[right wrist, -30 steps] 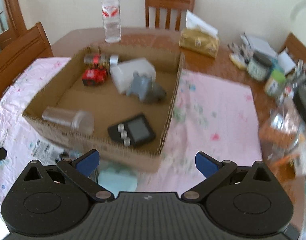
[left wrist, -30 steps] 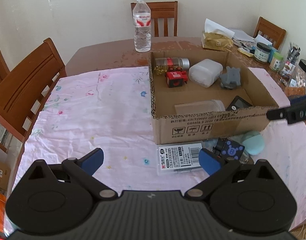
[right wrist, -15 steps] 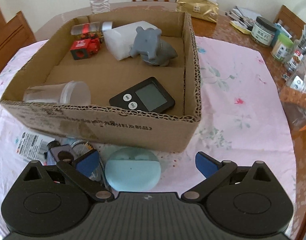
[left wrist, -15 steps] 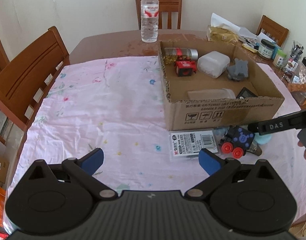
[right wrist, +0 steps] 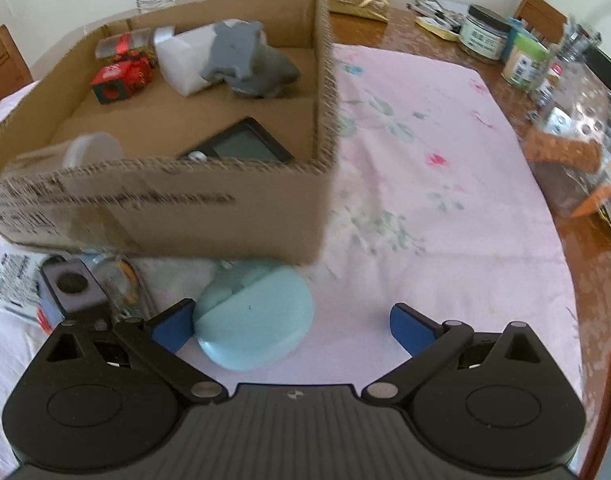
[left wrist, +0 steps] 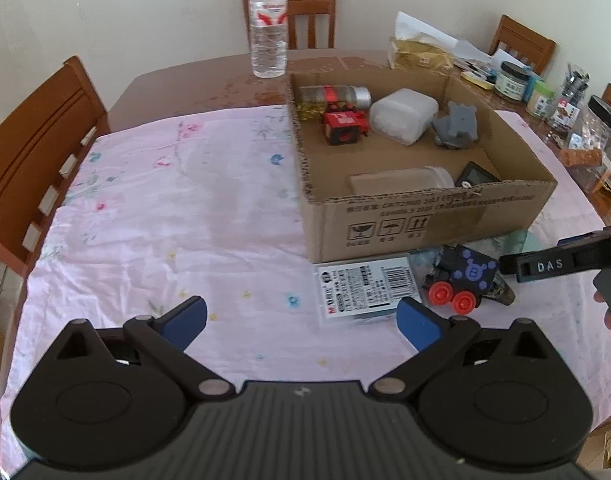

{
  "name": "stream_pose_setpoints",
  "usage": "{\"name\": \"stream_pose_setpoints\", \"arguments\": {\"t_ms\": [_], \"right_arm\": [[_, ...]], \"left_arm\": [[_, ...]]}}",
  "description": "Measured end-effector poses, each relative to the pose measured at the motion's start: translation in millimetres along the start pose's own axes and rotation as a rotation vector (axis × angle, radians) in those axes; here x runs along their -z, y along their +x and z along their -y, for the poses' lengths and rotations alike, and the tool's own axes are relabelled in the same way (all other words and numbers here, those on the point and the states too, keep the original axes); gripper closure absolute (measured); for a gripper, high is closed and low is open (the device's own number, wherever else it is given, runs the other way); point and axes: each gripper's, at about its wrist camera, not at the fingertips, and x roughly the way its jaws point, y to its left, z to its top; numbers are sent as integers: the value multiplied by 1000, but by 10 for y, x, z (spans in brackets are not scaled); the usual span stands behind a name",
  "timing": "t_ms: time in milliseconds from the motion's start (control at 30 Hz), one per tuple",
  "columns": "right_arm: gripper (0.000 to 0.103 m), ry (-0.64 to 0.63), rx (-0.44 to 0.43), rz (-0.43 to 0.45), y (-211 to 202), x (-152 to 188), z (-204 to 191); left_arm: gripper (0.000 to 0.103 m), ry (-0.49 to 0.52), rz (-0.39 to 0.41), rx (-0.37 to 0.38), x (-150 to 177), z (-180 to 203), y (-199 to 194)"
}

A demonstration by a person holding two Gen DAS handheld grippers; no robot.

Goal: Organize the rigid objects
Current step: 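Move both tools over the light-blue case and the card package, then grasp the light-blue round case with the right gripper while the left grasps the card package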

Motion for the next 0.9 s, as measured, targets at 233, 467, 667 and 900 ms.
{"name": "stream_pose_setpoints", "arguments": {"t_ms": [233, 467, 667, 900], "right_arm": [[0, 3, 5, 13, -29, 75, 214], [0, -22, -9, 38, -45, 130, 251], [0, -28, -12, 43, -51, 141, 255], [0, -37, -18, 56, -67, 169, 255]], "left_arm": [[2, 31, -16, 33, -59, 138, 147], [2, 5, -56, 36, -67, 179, 446], [2, 8, -85, 43, -68, 259, 647], [2, 11, -105, 65, -71, 327, 751]]}}
